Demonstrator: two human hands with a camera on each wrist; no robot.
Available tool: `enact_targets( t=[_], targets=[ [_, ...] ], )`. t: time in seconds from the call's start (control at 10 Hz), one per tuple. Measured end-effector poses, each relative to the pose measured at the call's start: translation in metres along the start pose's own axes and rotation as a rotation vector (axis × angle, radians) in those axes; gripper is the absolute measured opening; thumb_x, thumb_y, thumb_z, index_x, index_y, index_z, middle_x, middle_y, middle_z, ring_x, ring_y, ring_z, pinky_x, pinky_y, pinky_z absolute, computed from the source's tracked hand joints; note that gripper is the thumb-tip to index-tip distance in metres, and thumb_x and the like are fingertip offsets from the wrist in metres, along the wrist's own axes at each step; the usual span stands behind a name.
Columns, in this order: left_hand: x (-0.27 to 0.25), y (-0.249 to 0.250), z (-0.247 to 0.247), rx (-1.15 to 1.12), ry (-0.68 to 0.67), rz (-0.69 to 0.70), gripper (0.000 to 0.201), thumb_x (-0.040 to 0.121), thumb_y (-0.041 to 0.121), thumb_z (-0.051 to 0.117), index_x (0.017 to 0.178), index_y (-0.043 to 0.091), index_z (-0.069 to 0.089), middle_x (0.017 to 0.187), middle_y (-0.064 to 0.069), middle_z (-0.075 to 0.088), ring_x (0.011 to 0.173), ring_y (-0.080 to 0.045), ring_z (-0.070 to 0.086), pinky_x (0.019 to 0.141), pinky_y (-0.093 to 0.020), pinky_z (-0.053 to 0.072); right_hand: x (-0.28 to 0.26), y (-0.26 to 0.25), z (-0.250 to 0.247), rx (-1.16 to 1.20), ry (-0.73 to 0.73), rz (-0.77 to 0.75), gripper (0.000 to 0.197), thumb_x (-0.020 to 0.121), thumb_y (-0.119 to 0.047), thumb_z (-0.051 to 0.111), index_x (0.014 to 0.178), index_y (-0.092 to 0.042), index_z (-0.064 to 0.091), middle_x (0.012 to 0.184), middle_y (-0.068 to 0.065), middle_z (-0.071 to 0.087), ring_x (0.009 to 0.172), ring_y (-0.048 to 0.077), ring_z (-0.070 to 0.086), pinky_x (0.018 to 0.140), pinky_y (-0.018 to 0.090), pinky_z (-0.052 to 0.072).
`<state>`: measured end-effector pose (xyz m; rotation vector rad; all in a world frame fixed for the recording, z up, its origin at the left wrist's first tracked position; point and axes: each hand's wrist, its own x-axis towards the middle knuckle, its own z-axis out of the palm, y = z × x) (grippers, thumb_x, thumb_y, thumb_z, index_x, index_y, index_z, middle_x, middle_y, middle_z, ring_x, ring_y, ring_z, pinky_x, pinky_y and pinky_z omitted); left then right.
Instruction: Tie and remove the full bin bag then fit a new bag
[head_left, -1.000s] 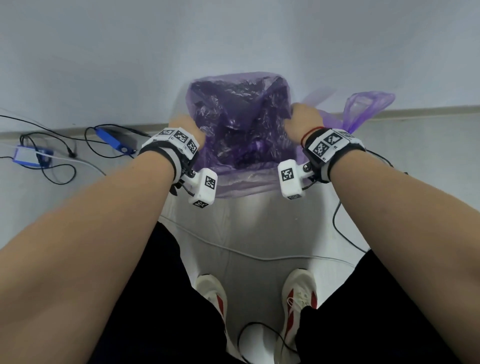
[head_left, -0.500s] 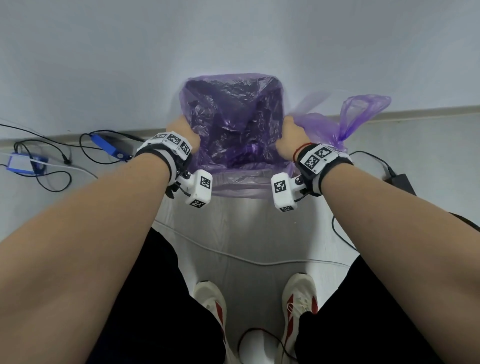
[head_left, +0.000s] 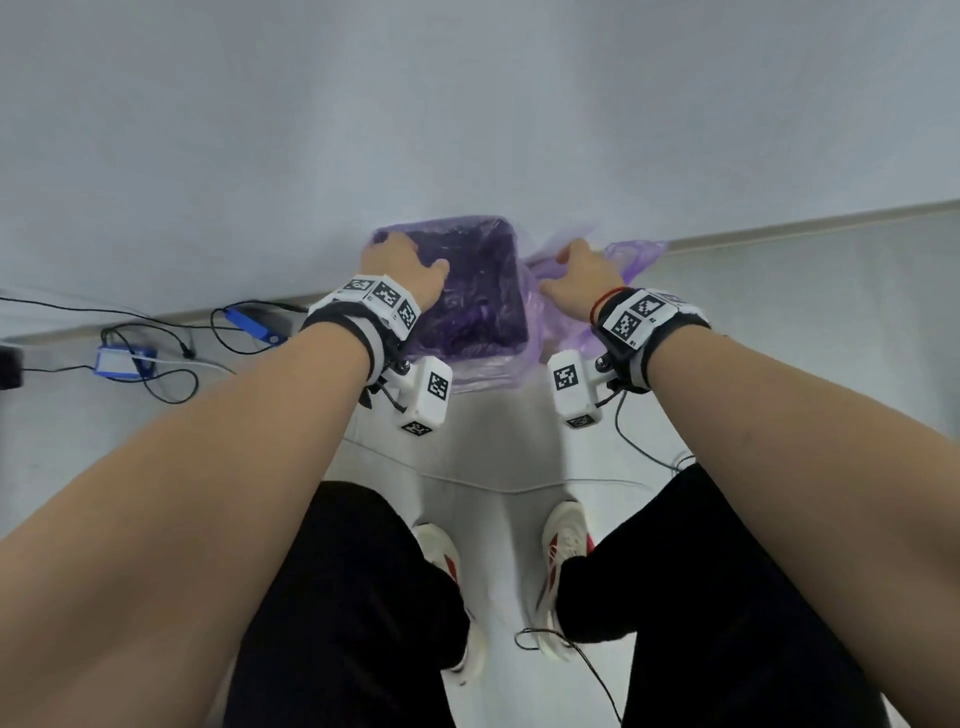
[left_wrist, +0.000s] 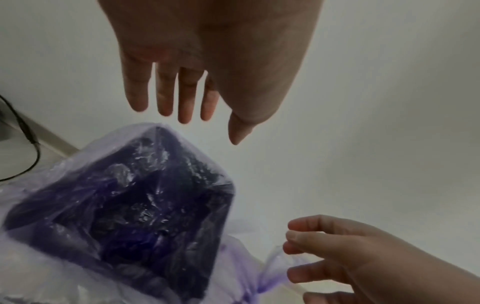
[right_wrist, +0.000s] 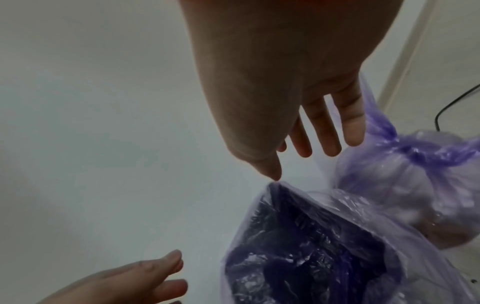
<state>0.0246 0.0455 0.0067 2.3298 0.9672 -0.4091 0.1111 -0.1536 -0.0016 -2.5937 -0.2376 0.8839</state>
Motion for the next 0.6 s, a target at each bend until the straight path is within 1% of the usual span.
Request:
enact_targets(
  t=[0.1, 0.2, 0.3, 0.4, 0.5, 0.6],
  targets=[
    [-0.044, 0.036, -0.052, -0.029, -0.037, 0.041, 0.039, 0.09, 0.043, 0.058, 0.119, 0.018, 0.064, 0.118, -0.003, 0.069, 0.099, -0.022, 0.062, 0.083, -0.026, 0.046, -0.048, -0.027, -0.051, 0.021, -0.017, 0.014, 0.044, 0.091, -0.033, 0.055, 0.125, -0.007, 0.05, 0.118, 0.016, 0.064, 0.109, 0.035, 0.06, 0.093, 0.041, 0.049],
    [-0.091, 0.074, -0.112, -0.025, -0.048, 0.086, 0.03, 0.09, 0.042, 0.057, 0.108, 0.021, 0.069, 0.108, -0.001, 0.072, 0.085, -0.021, 0.061, 0.071, -0.024, 0.042, -0.094, -0.059, -0.102, 0.042, -0.014, 0.015, 0.03, 0.089, -0.024, 0.056, 0.116, -0.013, 0.059, 0.115, 0.01, 0.066, 0.107, 0.028, 0.06, 0.096, 0.038, 0.048],
    [-0.14, 0.113, -0.179, -0.025, -0.054, 0.15, 0.026, 0.092, 0.037, 0.056, 0.097, 0.018, 0.073, 0.102, -0.003, 0.074, 0.096, -0.025, 0.066, 0.074, -0.026, 0.046, -0.143, -0.096, -0.159, 0.064, -0.022, -0.017, 0.024, 0.088, -0.02, 0.057, 0.111, -0.015, 0.065, 0.114, 0.007, 0.068, 0.101, 0.024, 0.061, 0.083, 0.028, 0.045],
    [-0.18, 0.146, -0.237, -0.068, -0.04, 0.169, 0.021, 0.092, 0.034, 0.056, 0.092, 0.02, 0.071, 0.101, -0.004, 0.075, 0.096, -0.026, 0.067, 0.078, -0.027, 0.05, -0.186, -0.13, -0.211, 0.141, -0.014, -0.041, 0.015, 0.086, -0.019, 0.058, 0.094, -0.019, 0.07, 0.101, 0.006, 0.073, 0.096, 0.025, 0.068, 0.081, 0.029, 0.053],
    [-0.221, 0.182, -0.302, -0.167, -0.021, 0.196, 0.024, 0.087, 0.034, 0.056, 0.085, 0.015, 0.07, 0.09, -0.005, 0.077, 0.087, -0.026, 0.071, 0.084, -0.035, 0.057, -0.234, -0.168, -0.275, 0.276, 0.036, -0.092, 0.013, 0.084, -0.019, 0.057, 0.087, -0.016, 0.07, 0.089, 0.008, 0.076, 0.08, 0.025, 0.072, 0.077, 0.038, 0.06],
    [-0.252, 0.217, -0.355, -0.193, 0.033, 0.246, 0.025, 0.084, 0.036, 0.054, 0.083, 0.017, 0.069, 0.088, -0.013, 0.076, 0.085, -0.031, 0.072, 0.079, -0.044, 0.059, -0.274, -0.199, -0.334, 0.366, 0.101, -0.15, 0.018, 0.086, -0.018, 0.057, 0.092, -0.009, 0.07, 0.087, 0.009, 0.076, 0.065, 0.021, 0.069, 0.066, 0.033, 0.059]
  ],
)
